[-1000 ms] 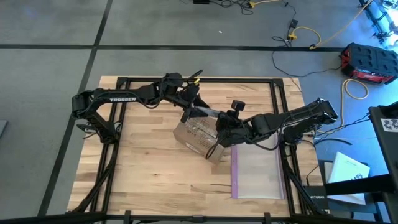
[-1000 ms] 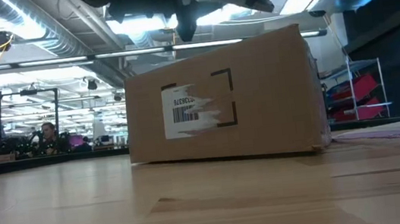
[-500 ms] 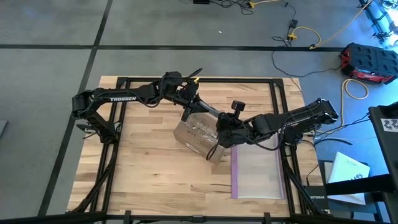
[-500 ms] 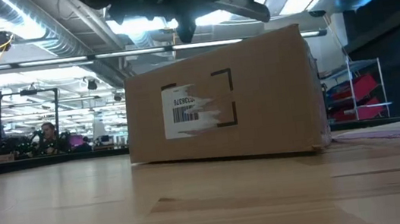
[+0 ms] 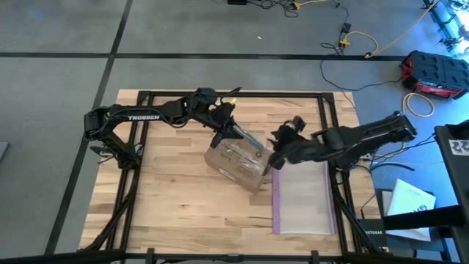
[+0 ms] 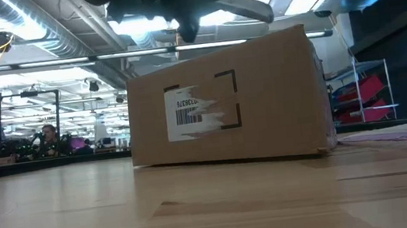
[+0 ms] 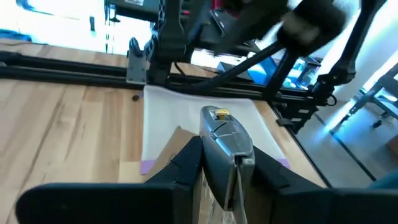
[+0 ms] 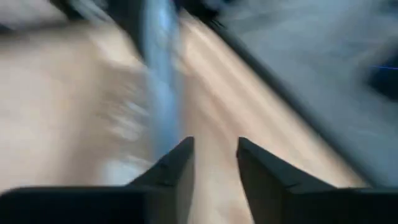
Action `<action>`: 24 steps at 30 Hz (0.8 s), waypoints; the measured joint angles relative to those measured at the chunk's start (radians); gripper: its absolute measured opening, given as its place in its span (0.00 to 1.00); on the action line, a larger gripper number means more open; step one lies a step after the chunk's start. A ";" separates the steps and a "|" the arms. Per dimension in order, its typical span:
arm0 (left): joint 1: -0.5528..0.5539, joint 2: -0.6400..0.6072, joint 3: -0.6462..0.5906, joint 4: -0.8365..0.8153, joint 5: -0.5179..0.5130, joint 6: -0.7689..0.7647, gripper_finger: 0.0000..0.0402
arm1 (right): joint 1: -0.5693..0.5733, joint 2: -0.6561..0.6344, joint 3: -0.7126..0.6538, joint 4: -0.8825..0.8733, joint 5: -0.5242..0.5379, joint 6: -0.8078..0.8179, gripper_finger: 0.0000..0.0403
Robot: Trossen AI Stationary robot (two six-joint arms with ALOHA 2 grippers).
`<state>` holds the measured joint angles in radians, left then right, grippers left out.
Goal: Unpack boxes
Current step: Open the cardboard box using the cutter
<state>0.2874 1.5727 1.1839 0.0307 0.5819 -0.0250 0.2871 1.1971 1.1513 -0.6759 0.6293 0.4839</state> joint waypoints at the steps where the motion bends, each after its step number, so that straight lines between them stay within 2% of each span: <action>1: 0.000 0.001 0.000 0.000 -0.002 0.000 0.15 | 0.000 -0.053 -0.068 0.142 -0.056 -0.028 0.34; 3: -0.002 0.001 0.000 0.005 -0.001 0.000 0.15 | 0.003 -0.156 -0.229 0.429 -0.115 -0.064 0.42; 5: -0.001 0.001 0.000 0.015 -0.002 -0.001 0.15 | 0.016 -0.246 -0.389 0.659 -0.125 -0.065 0.49; 7: -0.001 0.000 0.000 0.013 -0.002 -0.002 0.15 | 0.010 -0.287 -0.512 0.826 -0.134 -0.029 0.55; 9: -0.004 0.000 0.000 0.013 -0.002 -0.003 0.15 | -0.003 -0.277 -0.567 0.923 -0.137 -0.016 0.59; 15: -0.011 -0.002 0.000 0.016 0.001 -0.014 0.15 | -0.041 -0.166 -0.518 0.962 -0.140 -0.098 0.61; 24: -0.011 -0.002 0.000 0.043 0.001 -0.025 0.14 | -0.166 0.011 -0.402 0.952 -0.338 -0.125 0.61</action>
<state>0.2764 1.5707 1.1835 0.0733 0.5834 -0.0497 0.1215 1.2076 0.7493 0.2760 0.2910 0.3588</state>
